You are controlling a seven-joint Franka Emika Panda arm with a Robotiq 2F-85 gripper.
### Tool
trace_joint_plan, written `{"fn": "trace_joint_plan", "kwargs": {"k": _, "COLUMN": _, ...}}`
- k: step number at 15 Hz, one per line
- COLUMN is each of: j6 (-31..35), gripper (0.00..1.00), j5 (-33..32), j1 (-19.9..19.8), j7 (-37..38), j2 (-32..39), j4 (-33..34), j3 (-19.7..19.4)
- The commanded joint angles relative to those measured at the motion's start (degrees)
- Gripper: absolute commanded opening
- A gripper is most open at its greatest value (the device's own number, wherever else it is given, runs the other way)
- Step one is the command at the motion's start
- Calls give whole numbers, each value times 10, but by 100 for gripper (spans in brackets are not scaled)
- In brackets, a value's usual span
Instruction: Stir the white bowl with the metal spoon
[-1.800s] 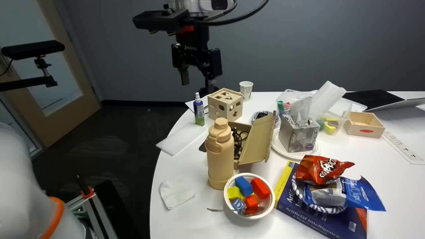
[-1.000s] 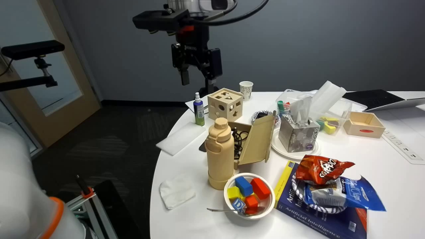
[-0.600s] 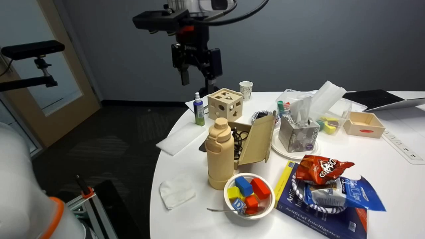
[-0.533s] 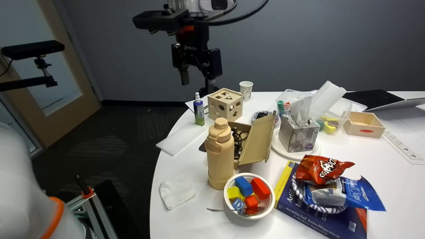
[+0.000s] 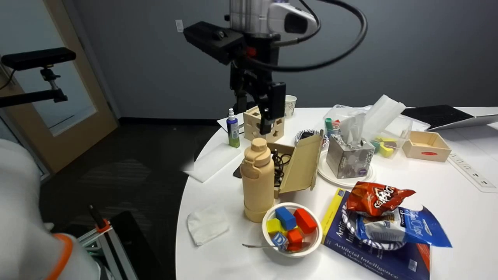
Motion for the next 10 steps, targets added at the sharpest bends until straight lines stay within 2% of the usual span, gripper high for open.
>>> {"fn": "trace_joint_plan", "kwargs": {"k": 1, "j6": 35, "gripper": 100, "j5": 49, "j1": -32, "j7": 11, "j2": 3, "j4": -47, "j3": -38}}
{"fn": "trace_joint_plan", "kwargs": {"k": 5, "j6": 115, "gripper": 100, "j5": 108, "j1": -62, "j7": 39, "j2": 12, "j4": -134, "j3": -57}}
{"fn": "trace_joint_plan", "kwargs": {"k": 8, "j6": 216, "gripper": 100, "j5": 140, "j1": -78, "j7": 63, "j2": 29, "j4": -194, "j3": -58}}
{"fn": "trace_joint_plan", "kwargs": {"k": 9, "j6": 251, "gripper": 100, "j5": 143, "j1": -83, "j7": 74, "j2": 37, "j4": -206, "j3": -56}}
{"fn": "trace_joint_plan", "kwargs": {"k": 10, "j6": 267, "gripper": 100, "j5": 146, "j1": -83, "j7": 83, "j2": 72, "j4": -178, "j3": -57}}
